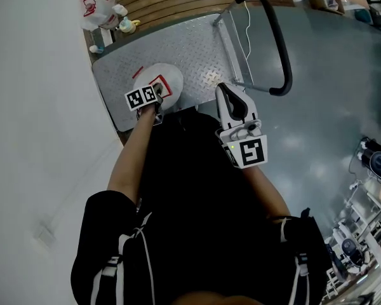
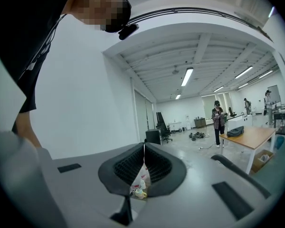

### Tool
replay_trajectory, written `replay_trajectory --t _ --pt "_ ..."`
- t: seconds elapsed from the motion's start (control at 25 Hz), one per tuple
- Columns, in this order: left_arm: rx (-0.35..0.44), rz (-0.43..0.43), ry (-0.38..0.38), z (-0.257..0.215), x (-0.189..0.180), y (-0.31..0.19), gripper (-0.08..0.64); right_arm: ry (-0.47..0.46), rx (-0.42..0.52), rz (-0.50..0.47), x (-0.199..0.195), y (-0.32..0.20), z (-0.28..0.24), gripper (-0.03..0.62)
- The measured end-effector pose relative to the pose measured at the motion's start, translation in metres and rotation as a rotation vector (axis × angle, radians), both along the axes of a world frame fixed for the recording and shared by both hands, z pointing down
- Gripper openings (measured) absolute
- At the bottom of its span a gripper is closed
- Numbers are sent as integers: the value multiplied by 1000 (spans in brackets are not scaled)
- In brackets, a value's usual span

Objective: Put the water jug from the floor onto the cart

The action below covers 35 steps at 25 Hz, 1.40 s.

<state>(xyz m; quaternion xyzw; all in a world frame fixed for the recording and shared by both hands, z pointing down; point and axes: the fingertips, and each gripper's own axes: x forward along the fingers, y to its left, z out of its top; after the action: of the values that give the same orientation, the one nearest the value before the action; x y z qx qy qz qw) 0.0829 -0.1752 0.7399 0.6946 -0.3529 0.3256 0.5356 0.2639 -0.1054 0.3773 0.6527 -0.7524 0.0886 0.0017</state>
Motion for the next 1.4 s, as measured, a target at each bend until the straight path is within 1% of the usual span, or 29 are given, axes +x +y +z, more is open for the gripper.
replay_trajectory --t 0.08,0.16,0.24,0.28,0.4,0.44,0.52,0.6,0.72,0.88,1.08,1.2,1.28,1.4 --pt "4 20 1 -1 5 2 52 4 6 11 2 3 -2 18" --pt "2 6 20 -3 5 4 52 5 7 17 2 6 -2 18" --pt "31 18 16 -8 2 4 52 6 8 17 2 7 -1 18" --pt "67 49 1 -14 2 3 52 6 9 16 2 6 0 20" --pt "209 154 -38 -39 8 2 36 1 14 9 8 3 0 20" --pt "254 175 -33 -50 12 2 29 -1 17 7 11 3 -1 18" --pt "337 204 1 -73 24 5 21 0 24 3 13 3 -3 18" --pt "415 213 38 -96 29 6 18 1 29 -8 7 1 -4 18" --pt "518 188 86 -130 29 7 18 -9 38 -52 -10 -8 -5 18" --pt "627 133 143 -173 33 8 18 -18 48 -120 -27 -19 -8 20" --pt "732 69 188 -219 22 6 18 -3 60 -174 -48 -30 -15 20" --pt "798 38 200 -246 11 3 18 -12 66 -212 -62 -37 -18 20" --pt "858 18 209 -266 4 0 18 -15 60 -221 -70 -42 -18 20" --pt "960 -22 228 -297 -7 -7 18 19 54 -202 -78 -48 -21 20"
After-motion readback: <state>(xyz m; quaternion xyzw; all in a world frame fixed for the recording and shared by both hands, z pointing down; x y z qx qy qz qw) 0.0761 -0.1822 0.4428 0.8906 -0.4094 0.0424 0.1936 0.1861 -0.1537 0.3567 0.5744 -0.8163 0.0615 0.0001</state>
